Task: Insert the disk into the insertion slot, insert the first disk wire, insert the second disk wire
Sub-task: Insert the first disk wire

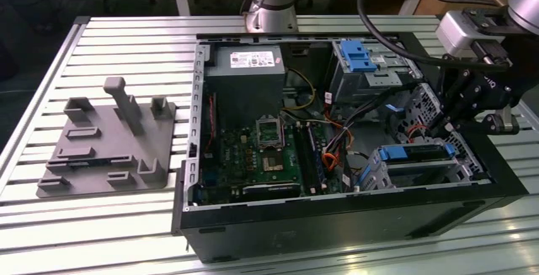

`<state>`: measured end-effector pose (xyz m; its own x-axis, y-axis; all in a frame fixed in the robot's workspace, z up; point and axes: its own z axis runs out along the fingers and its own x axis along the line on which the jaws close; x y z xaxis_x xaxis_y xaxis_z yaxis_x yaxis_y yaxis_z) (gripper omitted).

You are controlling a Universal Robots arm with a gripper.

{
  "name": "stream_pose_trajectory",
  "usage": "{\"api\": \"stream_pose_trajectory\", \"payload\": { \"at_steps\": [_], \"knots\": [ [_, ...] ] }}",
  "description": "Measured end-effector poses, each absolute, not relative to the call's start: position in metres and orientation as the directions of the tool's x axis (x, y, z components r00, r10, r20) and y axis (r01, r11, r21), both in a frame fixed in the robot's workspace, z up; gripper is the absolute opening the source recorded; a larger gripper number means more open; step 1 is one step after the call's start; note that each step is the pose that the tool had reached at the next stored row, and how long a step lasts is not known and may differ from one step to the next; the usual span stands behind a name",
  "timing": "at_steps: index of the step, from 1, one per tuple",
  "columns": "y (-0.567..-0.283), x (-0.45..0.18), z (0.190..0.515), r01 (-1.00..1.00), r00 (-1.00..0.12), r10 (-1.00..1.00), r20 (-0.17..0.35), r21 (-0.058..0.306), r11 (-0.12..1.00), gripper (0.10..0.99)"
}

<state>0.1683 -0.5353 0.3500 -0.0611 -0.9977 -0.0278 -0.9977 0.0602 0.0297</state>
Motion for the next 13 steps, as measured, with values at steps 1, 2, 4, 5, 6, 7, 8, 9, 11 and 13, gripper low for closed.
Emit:
{"api": "stream_pose_trajectory", "payload": {
  "at_steps": [1,2,4,5,6,7,8,9,11,13],
  "knots": [
    [-0.5353,0.1683,0.3500,-0.998,-0.061,-0.998,-0.028,0.030,0.060,0.165],
    [-0.5353,0.1683,0.3498,-0.998,-0.061,-0.998,-0.027,0.030,0.060,0.165],
    [-0.5353,0.1684,0.3497,-0.998,-0.061,-0.998,-0.024,0.029,0.060,0.165],
    [-0.5353,0.1685,0.3496,-0.998,-0.061,-0.998,-0.022,0.029,0.060,0.165],
    [-0.5353,0.1686,0.3494,-0.998,-0.061,-0.998,-0.021,0.029,0.060,0.165],
    [-0.5353,0.1686,0.3492,-0.998,-0.061,-0.998,-0.020,0.029,0.061,0.165],
    [-0.5353,0.1686,0.3491,-0.998,-0.061,-0.998,-0.019,0.029,0.061,0.165],
    [-0.5353,0.1686,0.3490,-0.998,-0.061,-0.998,-0.019,0.029,0.061,0.165],
    [-0.5354,0.1686,0.3486,-0.998,-0.061,-0.998,-0.018,0.029,0.060,0.165],
    [-0.5355,0.1687,0.3482,-0.998,-0.060,-0.998,-0.018,0.029,0.059,0.165]
  ]
}}
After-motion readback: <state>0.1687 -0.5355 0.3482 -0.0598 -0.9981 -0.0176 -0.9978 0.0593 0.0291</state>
